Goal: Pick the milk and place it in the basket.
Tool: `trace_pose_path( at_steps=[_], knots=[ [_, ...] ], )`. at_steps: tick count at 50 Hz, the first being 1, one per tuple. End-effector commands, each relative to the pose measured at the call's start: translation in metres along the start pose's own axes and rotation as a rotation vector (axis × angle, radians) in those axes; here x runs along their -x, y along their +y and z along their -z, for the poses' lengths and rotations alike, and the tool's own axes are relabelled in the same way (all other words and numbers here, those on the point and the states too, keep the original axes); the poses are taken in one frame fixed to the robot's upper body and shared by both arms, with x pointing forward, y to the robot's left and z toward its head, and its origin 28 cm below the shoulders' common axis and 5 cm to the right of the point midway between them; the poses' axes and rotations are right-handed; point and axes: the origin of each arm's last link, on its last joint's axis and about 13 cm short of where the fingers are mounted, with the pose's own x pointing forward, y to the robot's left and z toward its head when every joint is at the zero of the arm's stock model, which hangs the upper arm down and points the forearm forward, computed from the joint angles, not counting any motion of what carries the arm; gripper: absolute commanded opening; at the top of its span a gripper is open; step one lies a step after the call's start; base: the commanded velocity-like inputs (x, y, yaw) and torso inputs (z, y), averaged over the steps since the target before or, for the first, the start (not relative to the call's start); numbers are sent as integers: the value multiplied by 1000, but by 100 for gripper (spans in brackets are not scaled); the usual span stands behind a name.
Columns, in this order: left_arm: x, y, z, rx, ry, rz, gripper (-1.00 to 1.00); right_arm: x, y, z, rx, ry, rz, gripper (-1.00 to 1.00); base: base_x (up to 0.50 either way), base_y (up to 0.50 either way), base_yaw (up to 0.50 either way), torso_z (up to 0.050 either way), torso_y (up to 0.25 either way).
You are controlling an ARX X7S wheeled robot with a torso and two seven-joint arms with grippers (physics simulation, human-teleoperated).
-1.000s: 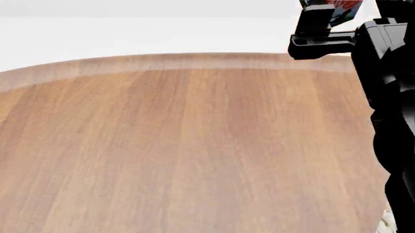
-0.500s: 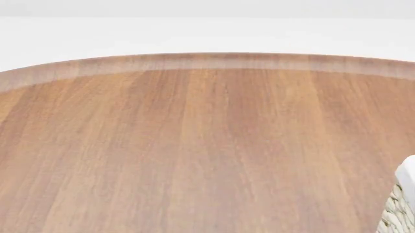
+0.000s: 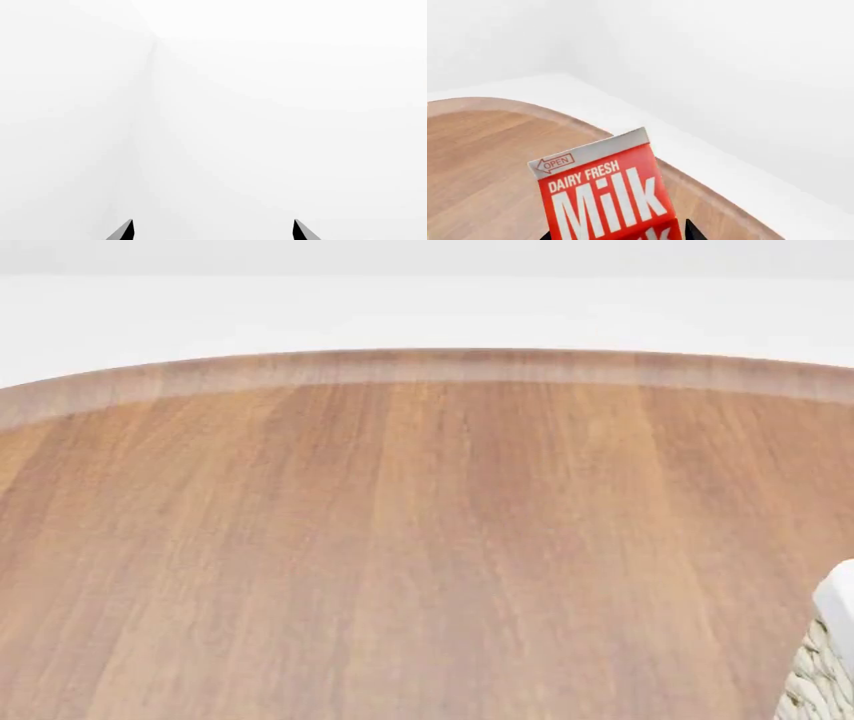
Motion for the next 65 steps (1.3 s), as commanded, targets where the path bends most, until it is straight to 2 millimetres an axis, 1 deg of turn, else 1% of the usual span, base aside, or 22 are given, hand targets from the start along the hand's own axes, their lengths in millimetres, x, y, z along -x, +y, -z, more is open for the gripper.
trace_pose_path(
  at_steps=[1, 7, 14, 28, 31, 34, 35, 39, 41, 48, 57, 59, 65],
  knots=[
    [0, 7, -3, -13, -35, -45, 100, 34, -12, 22, -105, 175, 75, -100, 0, 0, 0, 0, 0],
    [0, 8, -3, -14, -36, -49, 100, 38, -22, 28, -155, 244, 138, -100, 0, 0, 0, 0, 0],
    [0, 9, -4, -14, -37, -53, 100, 35, -28, 35, -207, 276, 184, -100, 0, 0, 0, 1, 1],
    [0, 9, -3, -15, -37, -56, 100, 26, -27, 40, -218, 306, 201, -100, 0, 0, 0, 0, 1],
    [0, 9, -3, -15, -37, -54, 100, 22, -27, 38, -220, 289, 221, -100, 0, 0, 0, 0, 3],
    [0, 9, -3, -16, -36, -53, 100, 13, -30, 40, -235, 280, 233, -100, 0, 0, 0, 3, 0],
    [0, 9, -3, -16, -36, -53, 100, 13, -30, 40, -235, 280, 233, -100, 0, 0, 0, 0, 0],
    [0, 9, -3, -17, -36, -52, 100, 1, -35, 48, -257, 299, 261, -100, 0, 0, 0, 0, 0],
    [0, 10, -4, -18, -38, -58, 100, 3, -36, 54, -271, 338, 292, -100, 0, 0, 0, 0, 5],
    [0, 10, -3, -17, -40, -59, 100, 5, -39, 55, -273, 326, 353, -100, 0, 0, 0, 0, 1],
    [0, 10, -4, -18, -40, -58, 100, 1, -40, 57, -288, 352, 388, -100, 0, 0, 0, 1, 1],
    [0, 10, -3, -17, -39, -55, 100, 0, -40, 59, -277, 400, 397, -100, 0, 0, 0, 0, 0],
    [0, 10, -3, -17, -38, -56, 100, -5, -44, 62, -254, 408, 426, -100, 0, 0, 0, 0, 0]
  ],
)
